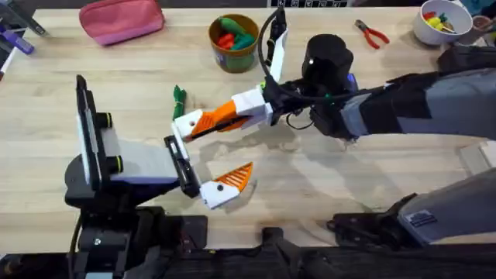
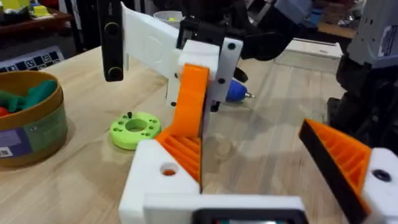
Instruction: Pick up the gripper from the table and insert it into the empty holder that is missing its gripper. Then pick up a screw, insert it into the mounting hole, and use the screwdriver to tighten it. Finally, clean up the table by picking up the vegetable and placing it into the bucket.
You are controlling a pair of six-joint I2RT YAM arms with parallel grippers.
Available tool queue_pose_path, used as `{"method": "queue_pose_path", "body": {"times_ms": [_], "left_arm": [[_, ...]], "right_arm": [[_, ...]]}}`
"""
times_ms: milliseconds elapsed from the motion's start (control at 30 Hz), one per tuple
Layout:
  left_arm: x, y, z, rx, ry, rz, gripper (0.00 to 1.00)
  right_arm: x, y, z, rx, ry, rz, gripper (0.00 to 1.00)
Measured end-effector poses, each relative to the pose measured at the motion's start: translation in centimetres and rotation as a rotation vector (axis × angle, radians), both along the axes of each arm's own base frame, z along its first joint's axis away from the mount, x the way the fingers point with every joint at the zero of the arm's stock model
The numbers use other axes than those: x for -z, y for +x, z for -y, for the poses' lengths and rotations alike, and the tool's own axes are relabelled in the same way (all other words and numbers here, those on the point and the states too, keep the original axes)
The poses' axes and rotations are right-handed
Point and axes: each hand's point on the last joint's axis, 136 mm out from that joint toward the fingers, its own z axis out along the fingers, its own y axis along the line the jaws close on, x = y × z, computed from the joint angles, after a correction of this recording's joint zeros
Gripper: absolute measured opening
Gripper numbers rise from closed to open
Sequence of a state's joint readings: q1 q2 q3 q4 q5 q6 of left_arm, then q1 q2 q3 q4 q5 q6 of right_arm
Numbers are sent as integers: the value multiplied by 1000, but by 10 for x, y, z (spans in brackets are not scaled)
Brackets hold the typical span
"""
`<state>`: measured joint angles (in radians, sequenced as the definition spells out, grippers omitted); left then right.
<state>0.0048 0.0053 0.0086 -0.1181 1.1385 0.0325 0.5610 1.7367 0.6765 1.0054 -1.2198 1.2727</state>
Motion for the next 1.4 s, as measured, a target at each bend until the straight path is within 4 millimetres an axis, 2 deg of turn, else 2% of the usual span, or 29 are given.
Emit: {"method": "queue_pose_path", "body": {"times_ms": [1200, 1233, 1400], "left_arm": [[0, 2, -1, -10, -1, -2, 986], [0, 2, -1, -10, -1, -1, 986], [0, 0, 0, -1, -1, -1, 986]], "right_arm": [[0, 2, -2, -2, -15, -25, 13], [0, 2, -2, -1, -16, -27, 79], [1, 0, -5, 0, -20, -29, 783]]}}
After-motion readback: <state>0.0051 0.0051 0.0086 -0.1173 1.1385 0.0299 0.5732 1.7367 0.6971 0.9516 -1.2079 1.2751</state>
